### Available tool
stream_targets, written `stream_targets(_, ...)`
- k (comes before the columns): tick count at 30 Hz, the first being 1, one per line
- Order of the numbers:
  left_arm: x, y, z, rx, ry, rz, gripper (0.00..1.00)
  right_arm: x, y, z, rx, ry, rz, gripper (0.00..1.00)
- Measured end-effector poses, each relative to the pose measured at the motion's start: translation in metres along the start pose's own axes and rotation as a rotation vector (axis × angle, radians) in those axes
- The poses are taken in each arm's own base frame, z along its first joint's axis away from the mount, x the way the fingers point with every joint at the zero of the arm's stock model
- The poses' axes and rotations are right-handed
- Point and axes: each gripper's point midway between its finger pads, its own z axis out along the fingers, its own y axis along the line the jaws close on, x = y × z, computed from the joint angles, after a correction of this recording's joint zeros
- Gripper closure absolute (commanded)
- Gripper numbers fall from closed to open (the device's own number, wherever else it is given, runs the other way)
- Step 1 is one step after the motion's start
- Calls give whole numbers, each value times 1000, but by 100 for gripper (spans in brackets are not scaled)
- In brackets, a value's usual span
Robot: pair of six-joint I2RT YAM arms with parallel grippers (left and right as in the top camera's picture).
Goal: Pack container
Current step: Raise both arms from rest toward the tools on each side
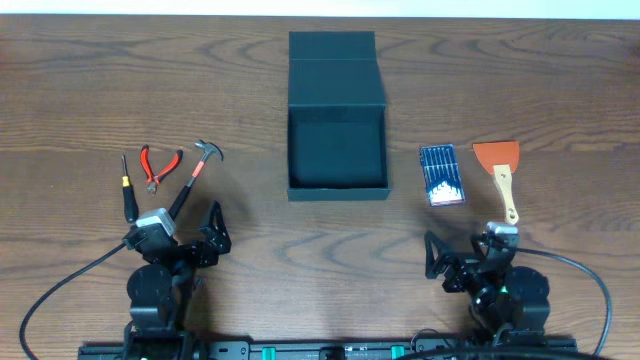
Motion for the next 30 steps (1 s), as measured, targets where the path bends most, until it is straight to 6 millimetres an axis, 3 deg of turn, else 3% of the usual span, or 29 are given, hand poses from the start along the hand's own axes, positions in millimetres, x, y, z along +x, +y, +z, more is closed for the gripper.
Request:
stream_targets(5, -28, -20, -21, -6, 74, -38, 1, -35, 13, -10, 33, 77, -29, 1)
stream_targets(10, -74, -42, -32, -43, 148, -40, 1, -70, 20, 3, 88, 271, -60, 1)
stream_targets(14, -90, -50, -19, -106, 293, 2, 2, -110, 27, 25, 117, 409, -70, 1)
stream_targets(20, -91, -50, 14, -205, 562, 29, 2, -163, 30, 59, 124, 490, -104, 1)
stream_targets(23, -91, -53, 35, -222, 664, 22, 2, -177, 13, 72, 160, 489, -102, 1)
stream_targets(26, -92, -55, 53, -220, 699, 22, 2, -181, -26, 80, 256, 509, -65, 3)
stream_targets(30, -84, -50, 60, -238, 733, 23, 1, -168, -90, 82, 393, 584, -13, 4)
